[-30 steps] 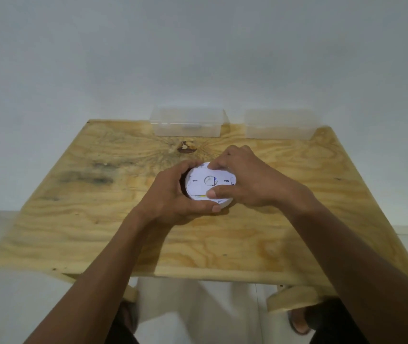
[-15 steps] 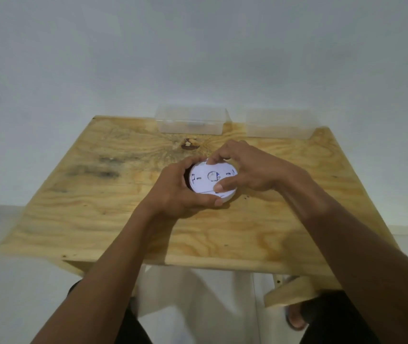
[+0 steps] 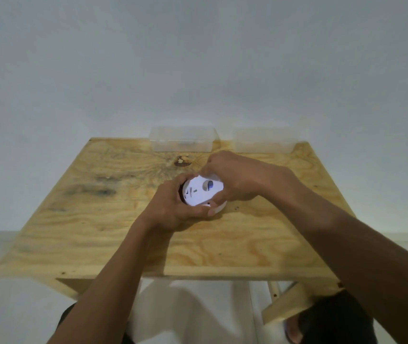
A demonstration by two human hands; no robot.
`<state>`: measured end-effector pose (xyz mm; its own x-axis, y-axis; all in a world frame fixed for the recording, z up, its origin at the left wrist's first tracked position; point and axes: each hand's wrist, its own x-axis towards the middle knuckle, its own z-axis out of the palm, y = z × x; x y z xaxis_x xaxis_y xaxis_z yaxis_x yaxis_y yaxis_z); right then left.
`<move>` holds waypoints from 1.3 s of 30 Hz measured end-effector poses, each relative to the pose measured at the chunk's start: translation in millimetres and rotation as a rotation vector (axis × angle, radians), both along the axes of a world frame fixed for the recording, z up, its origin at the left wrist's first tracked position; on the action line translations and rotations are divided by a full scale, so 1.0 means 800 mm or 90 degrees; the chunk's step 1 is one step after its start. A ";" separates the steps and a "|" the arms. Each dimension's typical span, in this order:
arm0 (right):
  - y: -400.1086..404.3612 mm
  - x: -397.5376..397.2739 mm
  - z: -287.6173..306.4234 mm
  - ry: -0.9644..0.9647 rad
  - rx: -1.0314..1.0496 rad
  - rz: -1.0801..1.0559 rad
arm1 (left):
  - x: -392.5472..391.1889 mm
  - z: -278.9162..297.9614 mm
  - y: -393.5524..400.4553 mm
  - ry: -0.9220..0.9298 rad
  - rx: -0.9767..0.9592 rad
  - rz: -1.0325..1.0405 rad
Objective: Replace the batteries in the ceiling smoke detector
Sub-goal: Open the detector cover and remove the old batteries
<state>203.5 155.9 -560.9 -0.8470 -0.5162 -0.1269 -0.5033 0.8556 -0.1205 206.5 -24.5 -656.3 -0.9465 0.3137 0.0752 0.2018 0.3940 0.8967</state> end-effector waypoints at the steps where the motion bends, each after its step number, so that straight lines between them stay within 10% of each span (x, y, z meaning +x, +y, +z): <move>1: 0.006 -0.001 0.001 -0.004 -0.032 -0.019 | 0.001 -0.001 0.000 -0.003 0.002 0.001; 12: 0.053 0.011 -0.110 0.130 -0.415 -0.466 | 0.005 -0.008 0.006 0.042 -0.029 0.029; 39: 0.047 0.019 -0.140 0.323 -0.430 -0.392 | 0.005 -0.015 0.010 0.067 -0.068 0.051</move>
<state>218.8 193.6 -673.0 -0.8606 0.1924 0.4715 -0.1280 0.8145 -0.5659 210.5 -16.3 -668.2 -0.9574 0.2496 0.1452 0.2564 0.5039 0.8248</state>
